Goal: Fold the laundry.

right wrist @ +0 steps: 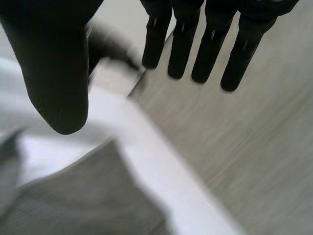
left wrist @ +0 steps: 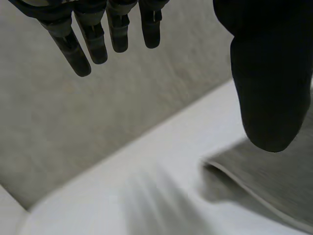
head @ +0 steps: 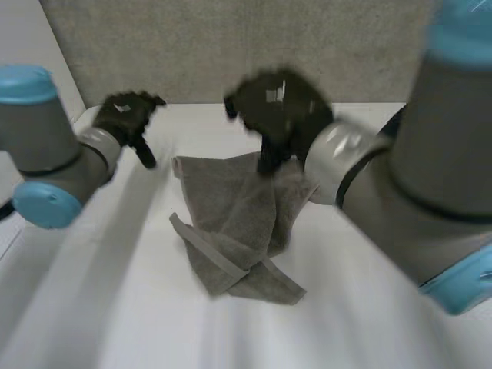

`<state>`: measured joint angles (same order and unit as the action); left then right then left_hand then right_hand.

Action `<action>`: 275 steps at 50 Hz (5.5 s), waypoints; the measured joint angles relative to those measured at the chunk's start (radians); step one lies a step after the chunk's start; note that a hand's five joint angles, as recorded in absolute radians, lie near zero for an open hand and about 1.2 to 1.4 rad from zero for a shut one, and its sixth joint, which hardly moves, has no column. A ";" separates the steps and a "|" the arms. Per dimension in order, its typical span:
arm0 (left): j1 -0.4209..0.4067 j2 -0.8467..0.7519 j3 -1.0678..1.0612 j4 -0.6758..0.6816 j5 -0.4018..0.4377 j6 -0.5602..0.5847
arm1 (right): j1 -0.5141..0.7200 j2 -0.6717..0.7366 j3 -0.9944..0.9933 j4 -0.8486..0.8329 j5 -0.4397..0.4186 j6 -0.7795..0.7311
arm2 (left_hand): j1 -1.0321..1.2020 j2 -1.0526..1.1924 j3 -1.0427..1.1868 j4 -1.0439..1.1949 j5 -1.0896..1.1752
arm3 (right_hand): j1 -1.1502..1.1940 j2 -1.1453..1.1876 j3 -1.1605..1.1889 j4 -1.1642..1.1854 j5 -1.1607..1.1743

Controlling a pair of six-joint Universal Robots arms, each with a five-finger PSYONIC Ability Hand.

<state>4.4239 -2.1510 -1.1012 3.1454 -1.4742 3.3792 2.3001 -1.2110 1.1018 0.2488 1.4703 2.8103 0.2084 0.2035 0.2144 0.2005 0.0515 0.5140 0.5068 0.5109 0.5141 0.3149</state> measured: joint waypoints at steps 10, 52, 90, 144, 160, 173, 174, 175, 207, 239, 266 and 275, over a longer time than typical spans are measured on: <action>0.105 0.083 -0.010 0.015 0.072 0.023 | 0.099 0.219 0.055 -0.011 0.008 0.328 | 0.000 0.000 0.000 0.000 0.000 | -0.193 -0.189 -0.202 -0.198 -0.204; 0.062 -0.095 0.018 -0.043 0.174 0.055 | 0.163 -0.080 -0.268 -0.131 0.094 0.222 | 0.000 0.000 0.000 0.000 0.000 | 0.605 0.671 0.675 0.680 0.684; 0.175 0.437 -0.036 -0.130 0.161 -0.077 | -0.392 -0.004 -0.007 -0.155 -0.090 0.156 | 0.958 0.990 0.974 0.998 0.928 | 0.605 0.671 0.678 0.681 0.684; 0.162 0.112 -0.272 0.113 0.162 0.146 | -0.493 0.247 0.266 -0.314 -0.237 -0.221 | 0.959 0.993 0.978 0.999 0.928 | 0.251 0.253 0.260 0.256 0.268; 0.160 0.105 -0.266 0.112 0.168 0.133 | -0.400 0.143 0.397 -0.338 -0.082 -0.168 | 0.958 0.993 0.978 0.999 0.929 | -0.007 -0.011 -0.009 -0.015 -0.017; 0.177 0.118 -0.257 0.107 0.178 0.130 | -0.316 0.072 0.556 -0.328 0.035 -0.077 | 0.958 0.993 0.978 0.999 0.928 | -0.084 -0.083 -0.078 -0.102 -0.099; 0.177 0.119 -0.256 0.107 0.178 0.130 | -0.314 0.071 0.561 -0.328 0.037 -0.074 | 0.958 0.993 0.978 0.999 0.928 | -0.084 -0.083 -0.078 -0.102 -0.099; 0.177 0.119 -0.256 0.107 0.178 0.130 | -0.311 0.071 0.570 -0.329 0.042 -0.067 | 0.958 0.993 0.978 0.999 0.928 | -0.083 -0.081 -0.077 -0.099 -0.090; 0.179 0.127 -0.252 0.107 0.178 0.129 | -0.330 0.208 0.528 -0.492 0.012 -0.081 | 0.958 0.993 0.978 0.999 0.928 | 0.128 0.137 0.135 0.130 0.154; 0.155 0.262 -0.357 -0.209 0.210 0.392 | -0.424 0.025 0.446 0.049 -0.061 -0.407 | 0.958 0.993 0.978 0.999 0.928 | 0.615 0.672 0.673 0.680 0.698; 0.090 -0.014 0.060 -0.290 0.157 0.697 | -0.397 0.241 -0.028 -0.072 0.060 -0.420 | 0.958 0.993 0.978 1.000 0.928 | 0.615 0.672 0.675 0.680 0.699; 0.072 0.026 0.508 0.071 0.069 0.372 | -0.384 0.259 -0.374 -0.458 0.117 -0.232 | 0.958 0.994 0.978 1.000 0.928 | 0.615 0.672 0.677 0.680 0.699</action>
<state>4.4958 -2.1248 -0.5928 3.2160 -1.4057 3.7515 1.9158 -0.9520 0.7277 -0.2091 1.5870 2.5781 1.1668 1.1972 1.1926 1.2004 0.9799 1.1292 1.1792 1.1883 1.1945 1.0140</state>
